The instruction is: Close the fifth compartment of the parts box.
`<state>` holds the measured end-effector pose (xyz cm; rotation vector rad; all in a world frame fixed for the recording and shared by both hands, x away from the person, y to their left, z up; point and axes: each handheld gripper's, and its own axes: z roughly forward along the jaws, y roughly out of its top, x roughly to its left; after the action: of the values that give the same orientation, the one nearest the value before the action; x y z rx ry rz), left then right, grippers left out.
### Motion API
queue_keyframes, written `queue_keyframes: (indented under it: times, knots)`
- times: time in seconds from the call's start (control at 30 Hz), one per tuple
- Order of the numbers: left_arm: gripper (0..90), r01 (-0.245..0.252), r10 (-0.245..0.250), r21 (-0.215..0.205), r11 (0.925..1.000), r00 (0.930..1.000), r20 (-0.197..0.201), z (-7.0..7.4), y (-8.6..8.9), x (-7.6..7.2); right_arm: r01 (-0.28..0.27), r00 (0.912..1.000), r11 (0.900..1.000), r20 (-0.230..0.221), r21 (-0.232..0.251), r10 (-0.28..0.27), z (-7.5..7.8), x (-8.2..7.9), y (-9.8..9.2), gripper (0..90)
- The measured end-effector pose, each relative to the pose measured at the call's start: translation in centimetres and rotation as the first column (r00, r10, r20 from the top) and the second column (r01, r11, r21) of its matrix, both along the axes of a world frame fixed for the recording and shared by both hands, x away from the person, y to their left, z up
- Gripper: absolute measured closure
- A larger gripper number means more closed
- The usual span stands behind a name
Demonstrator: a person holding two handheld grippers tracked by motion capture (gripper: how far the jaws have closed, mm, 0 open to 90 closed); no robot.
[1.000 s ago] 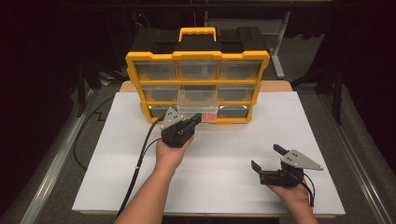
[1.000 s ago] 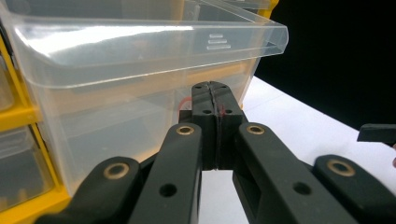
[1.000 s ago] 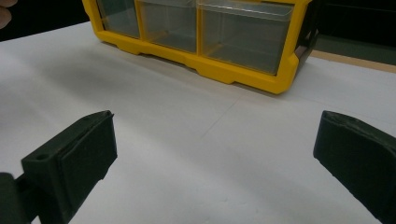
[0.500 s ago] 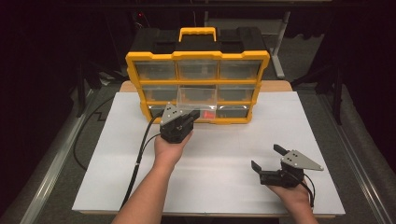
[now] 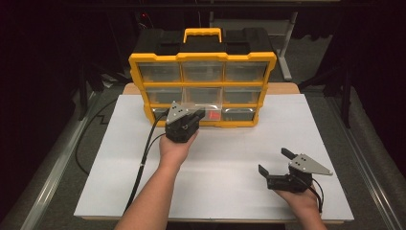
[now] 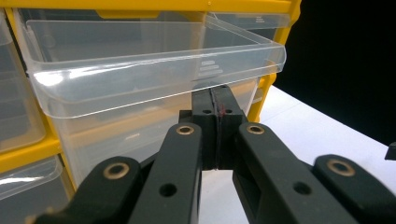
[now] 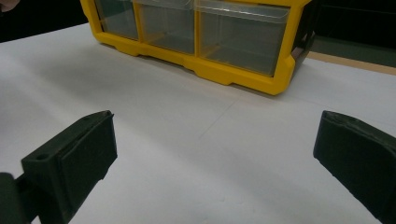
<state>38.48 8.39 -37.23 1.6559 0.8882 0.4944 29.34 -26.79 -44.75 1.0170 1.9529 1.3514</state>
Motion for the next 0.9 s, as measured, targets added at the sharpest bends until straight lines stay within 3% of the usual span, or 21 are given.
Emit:
queue_keyframes:
  times: [0.9]
  knots:
    - [89.9, -0.06, 0.061, 0.024, 0.9979, 0.9978, -0.025, 0.7, 0.0, 2.5, 0.0, 1.0, 1.0, 0.006, -0.011, 0.0, -0.1, 0.0, 0.0, 0.0]
